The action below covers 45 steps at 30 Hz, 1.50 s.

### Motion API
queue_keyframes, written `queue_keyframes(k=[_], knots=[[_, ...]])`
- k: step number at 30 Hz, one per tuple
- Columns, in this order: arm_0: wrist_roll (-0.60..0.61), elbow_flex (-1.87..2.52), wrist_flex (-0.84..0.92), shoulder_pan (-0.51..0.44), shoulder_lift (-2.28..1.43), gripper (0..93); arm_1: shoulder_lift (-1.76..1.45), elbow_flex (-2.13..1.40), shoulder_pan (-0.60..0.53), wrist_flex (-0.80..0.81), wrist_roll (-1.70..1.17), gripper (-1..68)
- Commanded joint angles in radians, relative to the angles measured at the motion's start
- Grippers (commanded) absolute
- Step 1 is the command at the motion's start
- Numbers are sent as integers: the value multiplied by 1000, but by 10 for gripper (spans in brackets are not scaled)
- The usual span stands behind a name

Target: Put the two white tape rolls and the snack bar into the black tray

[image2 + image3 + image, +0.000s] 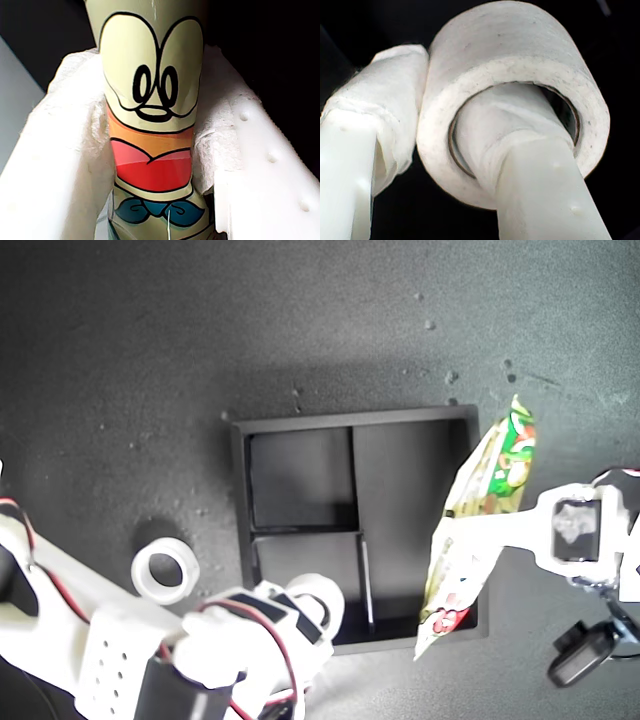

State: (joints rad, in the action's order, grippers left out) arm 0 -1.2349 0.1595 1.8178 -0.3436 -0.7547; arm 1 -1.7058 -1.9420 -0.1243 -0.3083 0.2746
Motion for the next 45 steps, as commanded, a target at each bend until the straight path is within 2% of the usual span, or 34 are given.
queue_keyframes(k=[1,16,22,30,38,39,41,45], knots=[[-15,-21,20,-6,5,0,31,97,3,-6,-9,-4],[-20,-256,20,-17,264,0,97,101,-5,-6,-3,-4],[-18,-255,21,-23,252,7,98,87,-2,9,2,-4],[-5,-172,21,-28,172,109,101,80,-8,-11,2,0],[0,-58,21,-18,44,114,101,77,-8,-11,2,3],[0,-43,21,-15,26,114,101,77,-8,-14,2,37],[8,-11,21,-8,-14,113,103,77,-9,-28,2,147],[34,91,21,29,-140,110,103,80,-17,-61,-2,209]])
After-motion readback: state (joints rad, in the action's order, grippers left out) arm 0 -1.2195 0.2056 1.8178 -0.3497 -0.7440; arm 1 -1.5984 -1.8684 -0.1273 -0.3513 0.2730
